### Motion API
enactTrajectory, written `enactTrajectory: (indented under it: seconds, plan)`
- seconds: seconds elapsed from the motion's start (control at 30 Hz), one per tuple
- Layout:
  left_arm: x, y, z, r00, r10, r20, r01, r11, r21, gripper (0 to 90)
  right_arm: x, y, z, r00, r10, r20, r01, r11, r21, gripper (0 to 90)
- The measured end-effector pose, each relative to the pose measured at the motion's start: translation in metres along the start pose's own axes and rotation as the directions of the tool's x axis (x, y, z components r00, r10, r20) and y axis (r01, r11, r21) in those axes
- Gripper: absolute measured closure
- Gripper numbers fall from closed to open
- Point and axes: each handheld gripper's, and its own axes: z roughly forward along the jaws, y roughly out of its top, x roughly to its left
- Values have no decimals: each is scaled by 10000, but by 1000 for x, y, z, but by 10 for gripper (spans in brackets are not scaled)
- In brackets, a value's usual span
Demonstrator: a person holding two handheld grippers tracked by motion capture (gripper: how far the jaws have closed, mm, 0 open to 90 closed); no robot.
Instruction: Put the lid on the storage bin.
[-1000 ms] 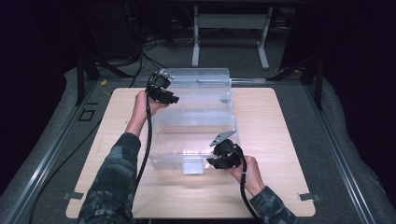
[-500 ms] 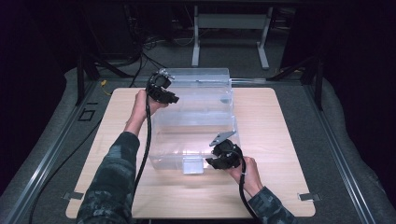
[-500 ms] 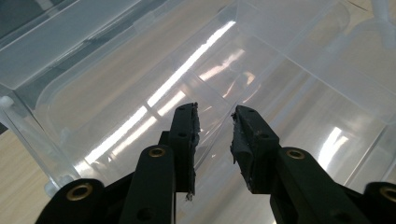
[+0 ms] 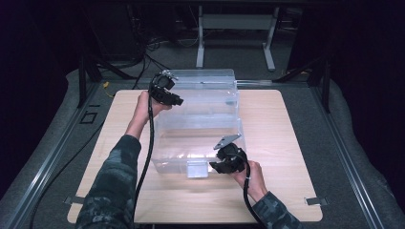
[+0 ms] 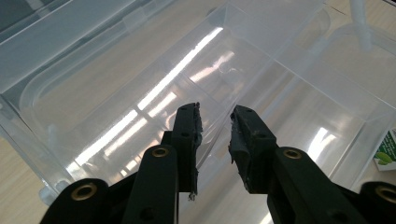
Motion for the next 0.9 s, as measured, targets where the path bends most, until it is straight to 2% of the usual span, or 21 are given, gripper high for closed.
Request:
enactTrajectory:
  seconds: [0.27,0.37,0.9]
  plan:
    - [0,-5,-7,9999,-4,153,5,10000,-71,727,1,-1,1,9999,-28,98,28,10000,-58,544]
    - [-1,-7,-12,9993,-74,379,82,9997,-233,731,1,-1,1,9999,-3,136,4,10000,-30,534]
    - [-11,-11,-22,9991,162,385,-142,9986,-505,739,1,0,2,9999,51,129,-51,10000,-26,524]
